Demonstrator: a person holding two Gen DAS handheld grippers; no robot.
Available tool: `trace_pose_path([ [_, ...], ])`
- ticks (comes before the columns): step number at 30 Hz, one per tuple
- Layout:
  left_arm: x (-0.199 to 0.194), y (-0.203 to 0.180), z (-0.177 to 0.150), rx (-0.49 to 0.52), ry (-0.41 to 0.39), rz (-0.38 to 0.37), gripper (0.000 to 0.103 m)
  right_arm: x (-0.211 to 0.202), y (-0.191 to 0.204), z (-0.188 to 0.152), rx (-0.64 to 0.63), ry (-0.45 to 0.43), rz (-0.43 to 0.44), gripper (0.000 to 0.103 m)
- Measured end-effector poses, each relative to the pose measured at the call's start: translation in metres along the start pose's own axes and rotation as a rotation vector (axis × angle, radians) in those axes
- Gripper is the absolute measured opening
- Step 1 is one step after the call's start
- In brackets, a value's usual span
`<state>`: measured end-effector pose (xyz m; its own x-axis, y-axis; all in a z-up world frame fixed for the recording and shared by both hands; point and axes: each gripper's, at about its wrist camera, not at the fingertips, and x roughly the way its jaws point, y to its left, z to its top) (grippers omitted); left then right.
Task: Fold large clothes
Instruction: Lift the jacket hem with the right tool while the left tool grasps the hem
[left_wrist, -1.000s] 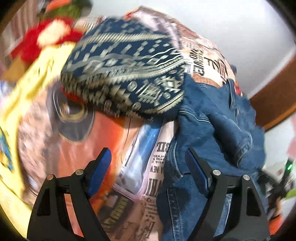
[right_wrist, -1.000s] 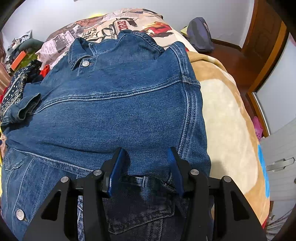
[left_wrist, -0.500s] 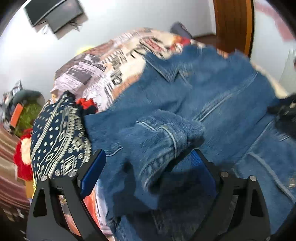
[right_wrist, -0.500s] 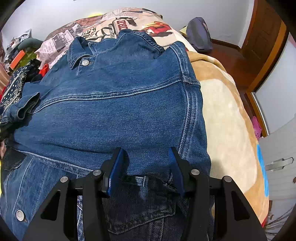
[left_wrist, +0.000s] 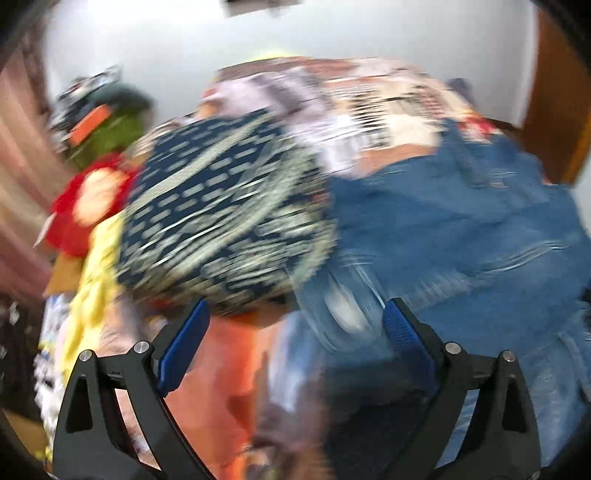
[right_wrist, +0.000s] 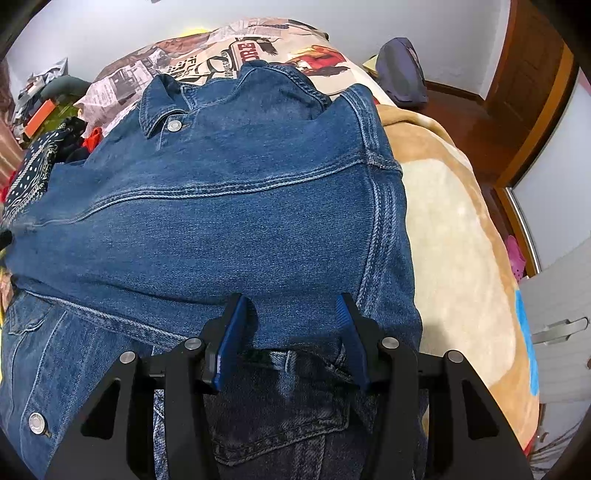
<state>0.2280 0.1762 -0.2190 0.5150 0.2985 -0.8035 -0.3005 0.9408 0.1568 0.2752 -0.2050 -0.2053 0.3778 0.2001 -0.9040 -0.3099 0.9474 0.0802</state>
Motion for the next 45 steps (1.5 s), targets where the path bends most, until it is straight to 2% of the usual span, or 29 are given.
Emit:
trace_pose_path([
  [4, 0.009, 0.033, -0.021, -0.067, 0.083, -0.062, 0.097, 0.0, 0.001, 0.0, -0.004, 0.004, -0.003, 0.047],
  [8, -0.002, 0.035, -0.02, -0.06, 0.073, -0.091, 0.097, -0.002, 0.0, 0.006, 0.001, 0.029, 0.003, 0.047],
  [11, -0.018, 0.031, -0.004, -0.078, 0.029, -0.19, 0.097, -0.007, -0.004, 0.014, 0.021, 0.05, 0.023, 0.047],
  [16, -0.025, 0.012, 0.034, -0.079, -0.018, -0.329, 0.097, -0.032, -0.012, 0.032, 0.03, -0.024, 0.012, 0.047],
  [20, -0.014, -0.008, 0.064, -0.058, -0.008, -0.438, 0.097, -0.045, -0.022, 0.048, 0.048, -0.077, 0.02, 0.047],
  [23, 0.004, -0.013, 0.077, -0.068, 0.014, -0.492, 0.095, -0.047, -0.029, 0.06, 0.064, -0.098, 0.029, 0.047],
  [25, 0.019, -0.013, 0.083, -0.069, 0.028, -0.488, 0.082, -0.042, -0.032, 0.066, 0.074, -0.098, 0.027, 0.047],
  [27, 0.036, -0.012, 0.087, -0.076, 0.057, -0.488, 0.074, -0.033, -0.035, 0.072, 0.086, -0.09, 0.026, 0.047],
  [31, 0.071, -0.007, 0.086, -0.121, 0.123, -0.544, 0.059, -0.013, -0.041, 0.08, 0.111, -0.058, 0.047, 0.047],
  [32, 0.076, -0.007, 0.087, -0.123, 0.127, -0.549, 0.058, -0.009, -0.042, 0.082, 0.114, -0.032, 0.073, 0.047],
  [35, 0.085, -0.01, 0.086, -0.1, 0.107, -0.531, 0.057, 0.006, -0.044, 0.087, 0.127, -0.012, 0.079, 0.047],
  [42, 0.11, -0.019, 0.092, -0.037, 0.113, -0.393, 0.057, 0.025, -0.05, 0.098, 0.148, -0.01, 0.084, 0.047],
  [45, 0.128, -0.019, 0.094, -0.059, 0.153, -0.402, 0.057, 0.033, -0.055, 0.102, 0.162, -0.003, 0.091, 0.047],
])
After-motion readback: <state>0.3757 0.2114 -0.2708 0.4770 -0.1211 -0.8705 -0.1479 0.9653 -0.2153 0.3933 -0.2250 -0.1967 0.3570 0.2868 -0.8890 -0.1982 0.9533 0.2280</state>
